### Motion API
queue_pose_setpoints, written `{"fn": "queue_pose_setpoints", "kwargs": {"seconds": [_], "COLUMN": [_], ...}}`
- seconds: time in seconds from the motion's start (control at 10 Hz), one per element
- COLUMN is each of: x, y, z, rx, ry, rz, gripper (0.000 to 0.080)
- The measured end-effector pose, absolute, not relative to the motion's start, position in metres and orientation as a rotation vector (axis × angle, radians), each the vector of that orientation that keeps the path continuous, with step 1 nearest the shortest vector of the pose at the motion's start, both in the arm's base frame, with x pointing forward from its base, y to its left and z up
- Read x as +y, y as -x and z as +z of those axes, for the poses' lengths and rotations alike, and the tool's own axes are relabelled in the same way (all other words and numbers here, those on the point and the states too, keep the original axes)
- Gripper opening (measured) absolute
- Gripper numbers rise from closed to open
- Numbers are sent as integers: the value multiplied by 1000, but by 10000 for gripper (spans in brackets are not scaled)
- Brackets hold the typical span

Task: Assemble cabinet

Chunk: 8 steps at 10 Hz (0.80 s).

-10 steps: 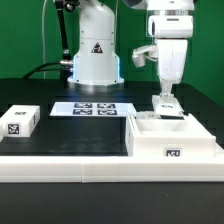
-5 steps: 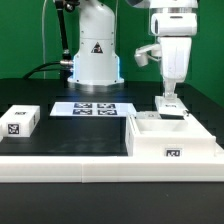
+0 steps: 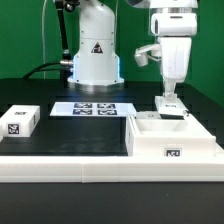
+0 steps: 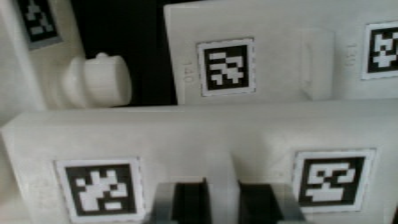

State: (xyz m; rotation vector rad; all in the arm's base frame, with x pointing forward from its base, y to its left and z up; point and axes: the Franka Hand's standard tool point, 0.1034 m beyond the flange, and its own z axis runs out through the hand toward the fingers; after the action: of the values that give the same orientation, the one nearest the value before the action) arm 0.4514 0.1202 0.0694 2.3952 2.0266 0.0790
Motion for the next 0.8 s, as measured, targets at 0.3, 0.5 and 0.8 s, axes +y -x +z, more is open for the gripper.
{"fn": "queue_pose_setpoints", "kwargs": {"seconds": [0.3, 0.5, 0.8], "x": [119, 120, 121], "y": [-442, -435, -442], "z": [64, 54, 55], "rx": [2034, 2040, 2037], "ry": [-2400, -2408, -2408], "rz": [58, 57, 69], "gripper": [68, 68, 68]}}
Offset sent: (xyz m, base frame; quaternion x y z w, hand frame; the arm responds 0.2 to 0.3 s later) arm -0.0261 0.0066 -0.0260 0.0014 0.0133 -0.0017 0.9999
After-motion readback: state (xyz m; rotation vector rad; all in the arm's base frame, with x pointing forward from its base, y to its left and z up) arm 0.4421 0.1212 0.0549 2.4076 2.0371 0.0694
